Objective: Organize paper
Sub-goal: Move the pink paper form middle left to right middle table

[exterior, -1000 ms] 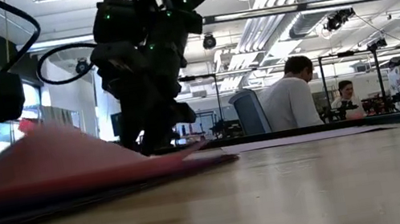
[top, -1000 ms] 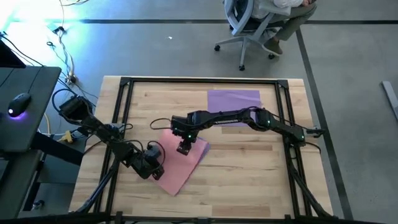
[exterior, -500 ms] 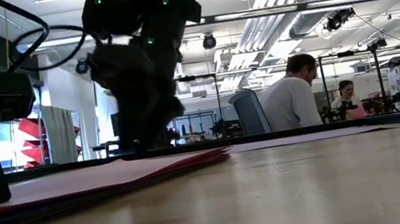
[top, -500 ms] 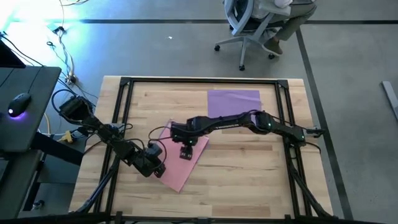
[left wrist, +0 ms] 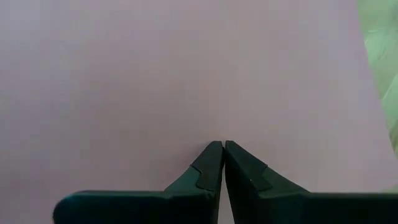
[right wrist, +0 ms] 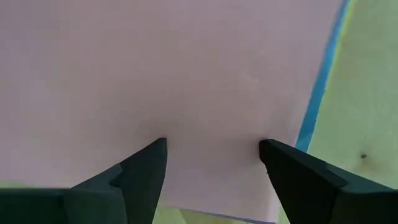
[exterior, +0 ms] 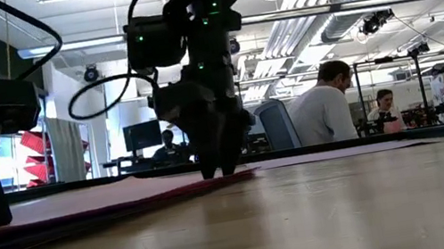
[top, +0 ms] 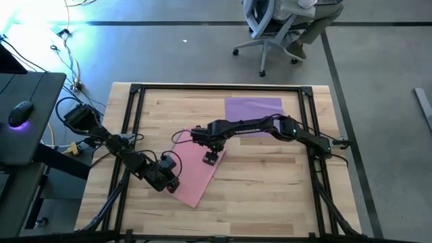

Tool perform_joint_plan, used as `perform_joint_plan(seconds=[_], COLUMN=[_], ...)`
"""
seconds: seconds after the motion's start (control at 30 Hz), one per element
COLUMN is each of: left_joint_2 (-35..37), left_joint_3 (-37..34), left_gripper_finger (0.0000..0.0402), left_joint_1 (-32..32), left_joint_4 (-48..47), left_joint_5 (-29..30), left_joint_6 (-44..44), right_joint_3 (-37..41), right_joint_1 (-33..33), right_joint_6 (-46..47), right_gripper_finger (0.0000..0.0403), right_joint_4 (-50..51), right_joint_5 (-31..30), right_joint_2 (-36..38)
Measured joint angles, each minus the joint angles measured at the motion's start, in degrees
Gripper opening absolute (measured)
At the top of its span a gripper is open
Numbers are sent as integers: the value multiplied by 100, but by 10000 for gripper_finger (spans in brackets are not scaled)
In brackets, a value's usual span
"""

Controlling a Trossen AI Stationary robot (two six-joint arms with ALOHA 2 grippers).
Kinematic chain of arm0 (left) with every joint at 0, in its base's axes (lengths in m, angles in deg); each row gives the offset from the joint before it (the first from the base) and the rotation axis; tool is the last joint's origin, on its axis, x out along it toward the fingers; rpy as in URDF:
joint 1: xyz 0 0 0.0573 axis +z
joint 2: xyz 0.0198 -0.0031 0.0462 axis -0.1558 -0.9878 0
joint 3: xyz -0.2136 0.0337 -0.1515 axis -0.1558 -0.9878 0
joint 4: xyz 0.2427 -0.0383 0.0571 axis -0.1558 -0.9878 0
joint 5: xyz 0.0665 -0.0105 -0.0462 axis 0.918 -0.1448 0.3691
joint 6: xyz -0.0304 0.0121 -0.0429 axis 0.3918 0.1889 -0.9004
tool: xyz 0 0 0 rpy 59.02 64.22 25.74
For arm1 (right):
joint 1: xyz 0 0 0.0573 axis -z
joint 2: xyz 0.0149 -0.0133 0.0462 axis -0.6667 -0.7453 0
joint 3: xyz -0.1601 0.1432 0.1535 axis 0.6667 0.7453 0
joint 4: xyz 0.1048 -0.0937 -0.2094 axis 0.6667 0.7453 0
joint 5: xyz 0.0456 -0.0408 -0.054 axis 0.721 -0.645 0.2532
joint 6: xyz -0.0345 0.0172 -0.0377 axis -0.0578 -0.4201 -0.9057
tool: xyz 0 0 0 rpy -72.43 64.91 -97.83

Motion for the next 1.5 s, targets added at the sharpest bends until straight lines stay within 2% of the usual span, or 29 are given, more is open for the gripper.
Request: perform_joint_plan(seconds=[0.17,0.27,0.47,0.7,0.97,1.1,1.2,1.37,1.5], left_joint_2=[0,0,24,516,1165,1412,1580,1853,1934], left_joint_3=[-2,-2,-8,-43,524,828,1049,1256,1263], left_gripper_finger=[0,0,0,0,0,0,0,0,0], left_joint_1=[29,81,218,258,258,256,256,251,302], left_joint_4=[11,39,105,-226,-2229,-2716,-2933,-3251,-3303], left_joint_5=[1,-9,-98,-140,-75,-55,30,552,878], left_joint_6=[46,66,203,188,193,509,725,955,1185], right_joint_3=[260,392,132,-155,-214,-225,-229,-20,1047], right_joint_1=[-287,-465,-620,-554,-516,-513,-513,-446,-438], right_joint_6=[341,490,401,510,607,723,942,1244,1442], right_gripper_finger=[168,114,11,0,0,0,0,0,0], right_joint_4=[-440,-745,-541,-123,162,428,992,2317,2460], right_joint_5=[-355,-209,-120,-475,-681,-683,-677,-94,573], right_joint_2=[-17,-3,6,265,779,1115,1331,1623,1970])
